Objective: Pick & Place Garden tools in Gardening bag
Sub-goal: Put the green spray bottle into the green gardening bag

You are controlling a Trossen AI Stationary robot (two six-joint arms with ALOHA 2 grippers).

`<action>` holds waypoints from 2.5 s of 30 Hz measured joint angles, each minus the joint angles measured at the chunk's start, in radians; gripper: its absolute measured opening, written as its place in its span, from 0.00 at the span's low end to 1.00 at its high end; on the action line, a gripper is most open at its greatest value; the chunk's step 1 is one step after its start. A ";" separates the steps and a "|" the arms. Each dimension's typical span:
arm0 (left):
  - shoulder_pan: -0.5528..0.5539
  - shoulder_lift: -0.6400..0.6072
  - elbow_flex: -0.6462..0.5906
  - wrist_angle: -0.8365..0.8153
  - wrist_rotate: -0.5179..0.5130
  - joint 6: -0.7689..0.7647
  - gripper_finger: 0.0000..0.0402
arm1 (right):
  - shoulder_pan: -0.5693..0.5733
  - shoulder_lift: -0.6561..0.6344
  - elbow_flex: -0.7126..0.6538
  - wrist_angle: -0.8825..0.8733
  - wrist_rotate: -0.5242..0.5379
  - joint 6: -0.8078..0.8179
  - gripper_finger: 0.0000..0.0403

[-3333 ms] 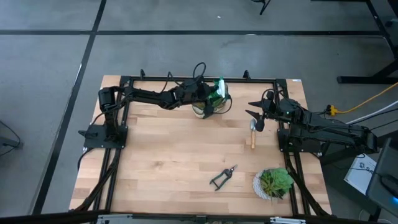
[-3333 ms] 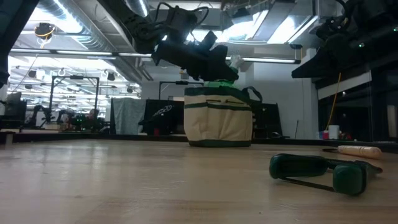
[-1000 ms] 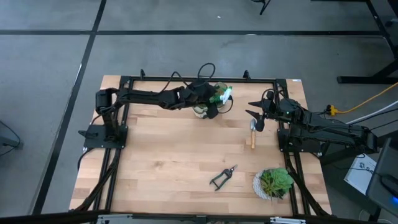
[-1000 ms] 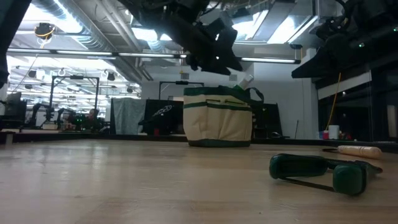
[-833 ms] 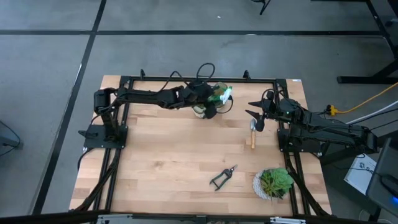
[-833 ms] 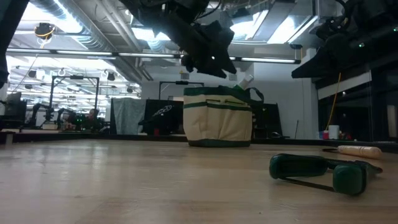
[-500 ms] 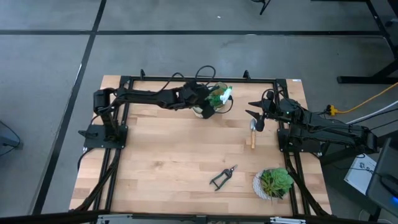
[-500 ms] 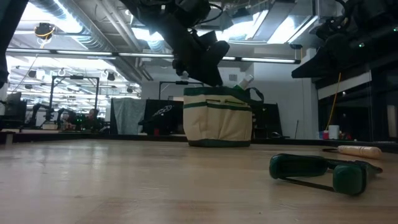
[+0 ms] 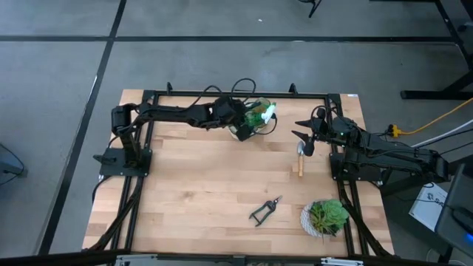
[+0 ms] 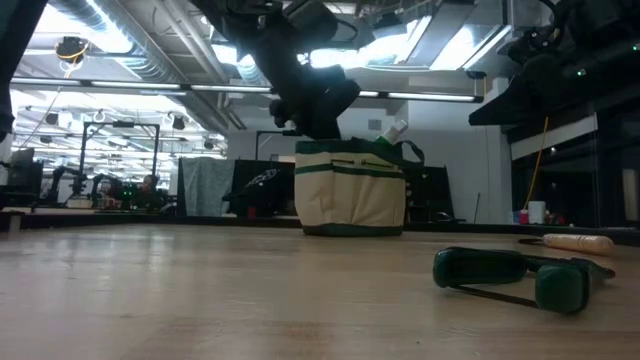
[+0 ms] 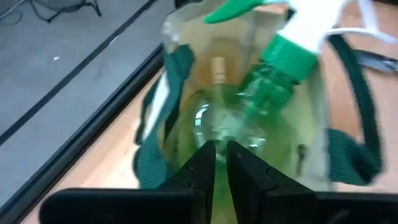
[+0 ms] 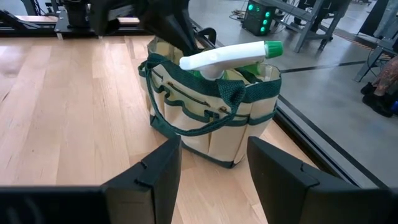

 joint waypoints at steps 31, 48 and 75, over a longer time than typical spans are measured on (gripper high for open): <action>-0.003 -0.006 0.000 0.136 0.110 -0.021 0.05 | 0.000 0.000 0.000 0.000 0.000 0.000 0.46; -0.057 -0.029 0.000 0.254 0.253 0.017 0.05 | 0.000 0.000 0.000 0.000 0.000 0.000 0.46; -0.120 0.023 -0.001 0.238 0.042 0.005 0.05 | 0.000 0.000 0.000 0.000 0.000 0.000 0.46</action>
